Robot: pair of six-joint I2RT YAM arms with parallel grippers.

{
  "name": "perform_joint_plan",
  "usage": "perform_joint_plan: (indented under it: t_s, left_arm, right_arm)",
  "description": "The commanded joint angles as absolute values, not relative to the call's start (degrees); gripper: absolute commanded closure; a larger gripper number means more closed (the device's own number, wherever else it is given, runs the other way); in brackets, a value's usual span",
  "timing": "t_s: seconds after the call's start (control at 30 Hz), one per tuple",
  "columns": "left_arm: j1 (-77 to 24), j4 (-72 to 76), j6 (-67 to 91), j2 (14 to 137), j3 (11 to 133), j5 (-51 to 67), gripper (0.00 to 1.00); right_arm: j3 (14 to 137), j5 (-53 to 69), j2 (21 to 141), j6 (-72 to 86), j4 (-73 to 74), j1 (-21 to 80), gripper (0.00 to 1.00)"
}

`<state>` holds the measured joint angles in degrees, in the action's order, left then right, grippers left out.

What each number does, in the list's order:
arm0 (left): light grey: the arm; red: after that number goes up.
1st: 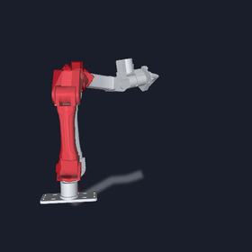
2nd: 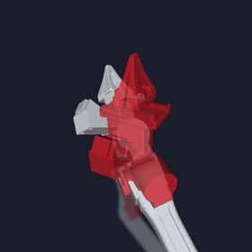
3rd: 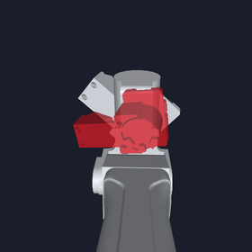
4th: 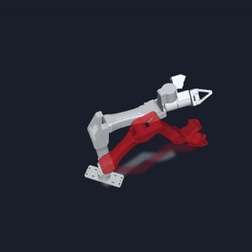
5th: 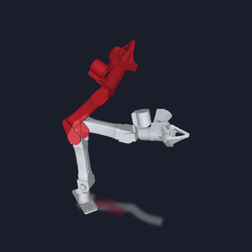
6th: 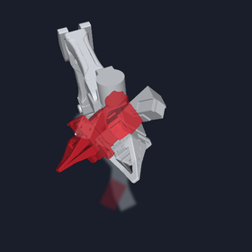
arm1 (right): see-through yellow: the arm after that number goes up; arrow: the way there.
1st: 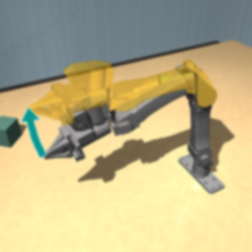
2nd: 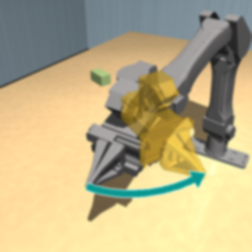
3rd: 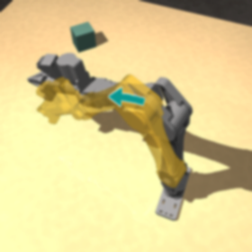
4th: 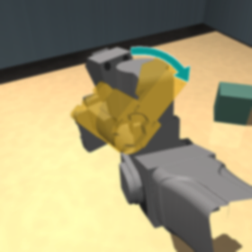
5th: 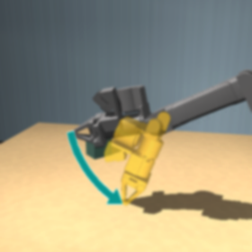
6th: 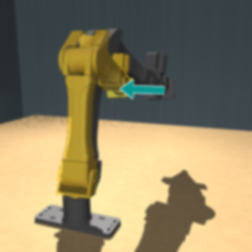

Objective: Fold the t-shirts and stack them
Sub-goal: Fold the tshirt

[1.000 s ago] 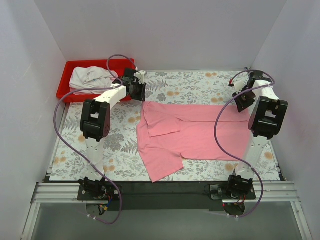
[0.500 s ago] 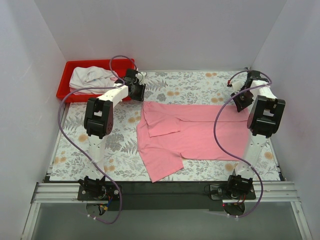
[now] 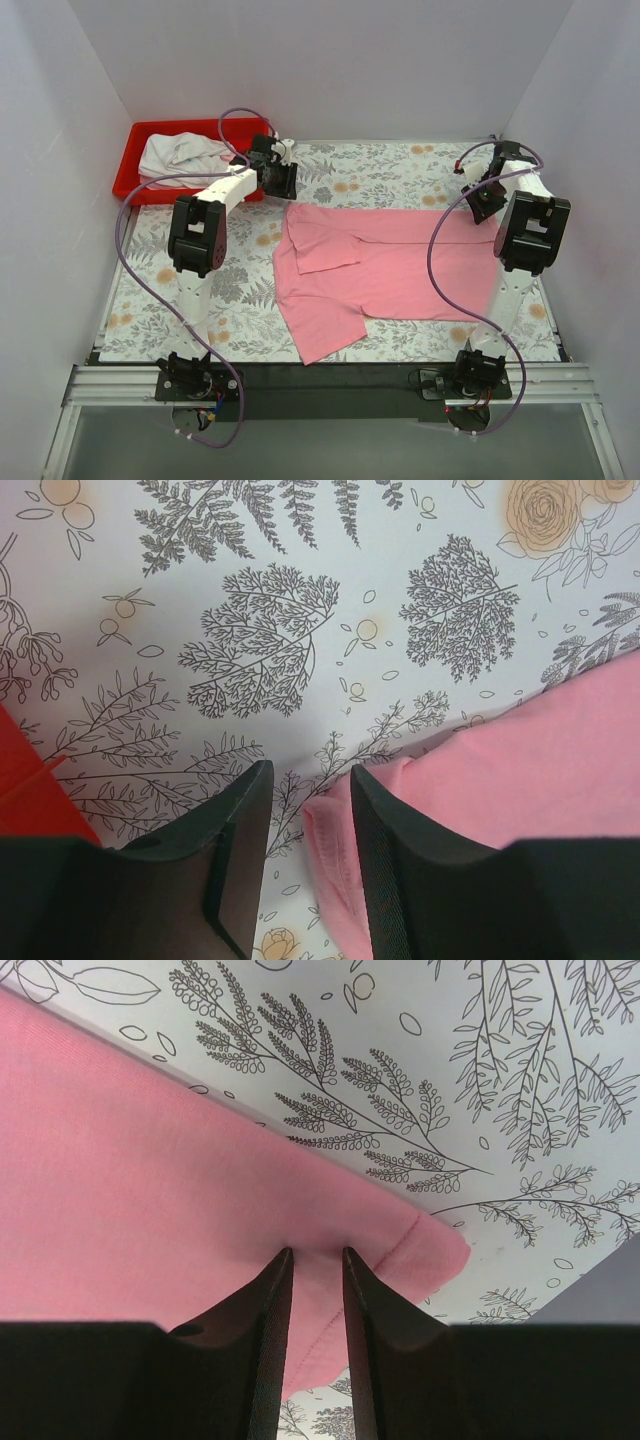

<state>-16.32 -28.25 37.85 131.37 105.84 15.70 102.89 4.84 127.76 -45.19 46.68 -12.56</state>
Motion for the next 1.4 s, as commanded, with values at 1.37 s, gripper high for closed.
perform_joint_plan:
  t_s: [1.37]
  left_arm:
    - [-16.1,-29.5,38.1,126.1,104.5,2.4,1.0]
  right_arm:
    - [100.9,-4.9,128.7,-44.8,38.9,-11.9,0.68]
